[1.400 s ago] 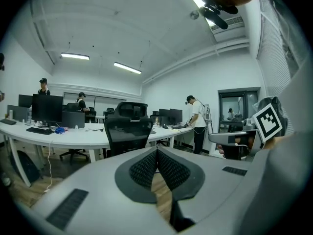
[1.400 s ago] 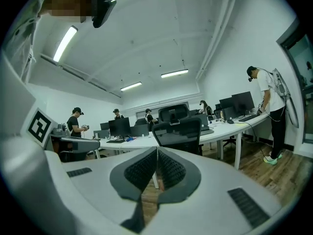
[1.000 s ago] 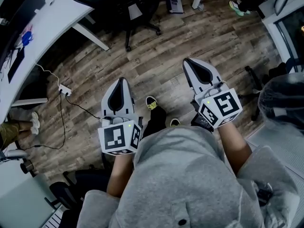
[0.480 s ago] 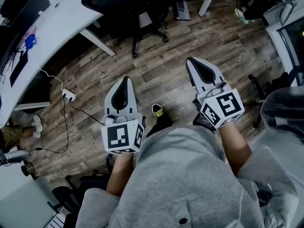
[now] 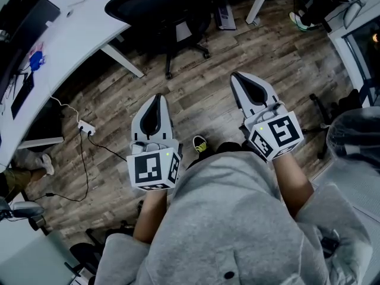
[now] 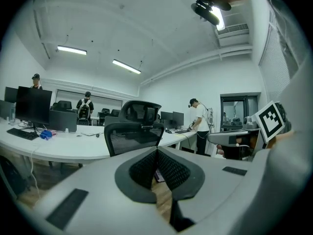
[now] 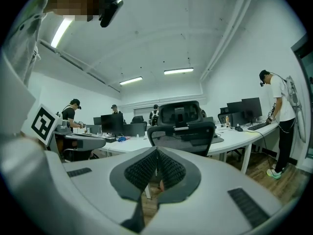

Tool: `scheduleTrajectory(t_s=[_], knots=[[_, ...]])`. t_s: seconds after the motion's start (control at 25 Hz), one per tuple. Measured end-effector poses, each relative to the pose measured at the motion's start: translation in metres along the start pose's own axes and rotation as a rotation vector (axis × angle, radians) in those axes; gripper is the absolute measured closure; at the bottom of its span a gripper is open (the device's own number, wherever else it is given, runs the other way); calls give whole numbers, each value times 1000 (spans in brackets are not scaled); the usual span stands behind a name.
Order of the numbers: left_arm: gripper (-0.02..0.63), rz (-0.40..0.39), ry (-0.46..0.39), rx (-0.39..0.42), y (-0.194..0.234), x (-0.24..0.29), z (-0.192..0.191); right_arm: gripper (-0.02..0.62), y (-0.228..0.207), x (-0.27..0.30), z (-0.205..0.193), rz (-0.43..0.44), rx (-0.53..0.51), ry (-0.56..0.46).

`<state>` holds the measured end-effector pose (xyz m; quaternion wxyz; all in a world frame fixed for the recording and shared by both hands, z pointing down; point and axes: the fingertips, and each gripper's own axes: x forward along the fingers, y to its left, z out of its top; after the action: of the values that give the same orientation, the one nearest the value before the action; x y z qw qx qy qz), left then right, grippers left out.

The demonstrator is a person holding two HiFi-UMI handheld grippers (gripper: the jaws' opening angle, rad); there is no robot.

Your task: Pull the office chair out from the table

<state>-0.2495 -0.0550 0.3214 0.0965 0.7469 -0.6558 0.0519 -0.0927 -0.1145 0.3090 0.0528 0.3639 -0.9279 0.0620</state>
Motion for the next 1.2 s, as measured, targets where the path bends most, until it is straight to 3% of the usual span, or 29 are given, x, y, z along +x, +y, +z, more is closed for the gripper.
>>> scheduleTrajectory(t_s=[0.6, 1.2], knots=[[594, -15, -29, -9, 10, -4, 4, 566, 13, 6, 8, -6, -44, -13], [594, 0, -39, 6, 19, 25, 13, 566, -16, 31, 16, 0, -59, -37]])
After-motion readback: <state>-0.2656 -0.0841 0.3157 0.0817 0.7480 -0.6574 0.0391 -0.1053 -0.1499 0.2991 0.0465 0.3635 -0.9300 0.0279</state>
